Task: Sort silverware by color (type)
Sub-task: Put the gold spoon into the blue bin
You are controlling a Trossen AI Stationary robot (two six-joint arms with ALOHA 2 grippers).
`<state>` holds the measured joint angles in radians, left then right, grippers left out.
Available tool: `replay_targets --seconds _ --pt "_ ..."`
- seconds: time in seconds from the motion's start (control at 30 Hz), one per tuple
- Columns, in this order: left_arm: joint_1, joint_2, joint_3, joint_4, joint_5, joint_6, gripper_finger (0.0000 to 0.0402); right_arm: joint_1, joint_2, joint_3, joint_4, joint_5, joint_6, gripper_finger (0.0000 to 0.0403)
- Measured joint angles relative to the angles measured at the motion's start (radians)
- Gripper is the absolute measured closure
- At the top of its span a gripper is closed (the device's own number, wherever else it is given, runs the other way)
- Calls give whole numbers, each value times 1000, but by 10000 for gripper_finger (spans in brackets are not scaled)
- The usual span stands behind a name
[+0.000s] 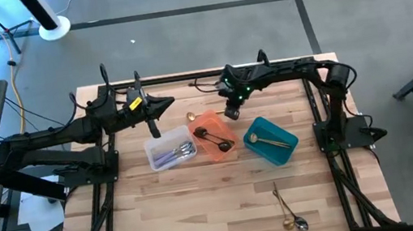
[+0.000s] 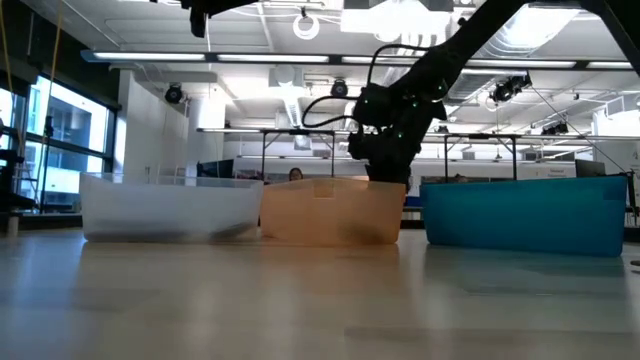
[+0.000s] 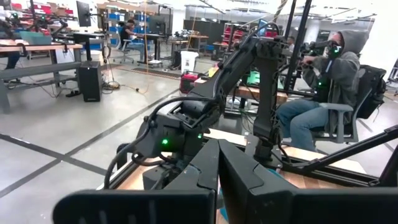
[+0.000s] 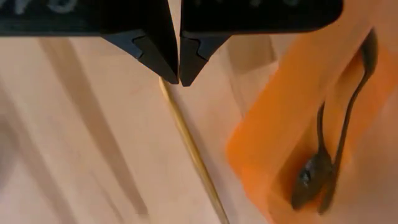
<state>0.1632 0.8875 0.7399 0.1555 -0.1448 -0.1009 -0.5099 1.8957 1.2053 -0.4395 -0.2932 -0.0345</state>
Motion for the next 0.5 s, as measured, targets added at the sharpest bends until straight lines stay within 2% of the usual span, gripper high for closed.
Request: replay_targets --seconds 0.17,0.23,0.5 --pt "0 0 0 0 0 0 401 11 3 -5 95 1 -164 403" --pt "0 0 0 0 0 0 401 13 3 -8 84 2 -220 403" --pt "7 0 0 0 -6 -1 401 -1 41 -9 109 -3 -259 403"
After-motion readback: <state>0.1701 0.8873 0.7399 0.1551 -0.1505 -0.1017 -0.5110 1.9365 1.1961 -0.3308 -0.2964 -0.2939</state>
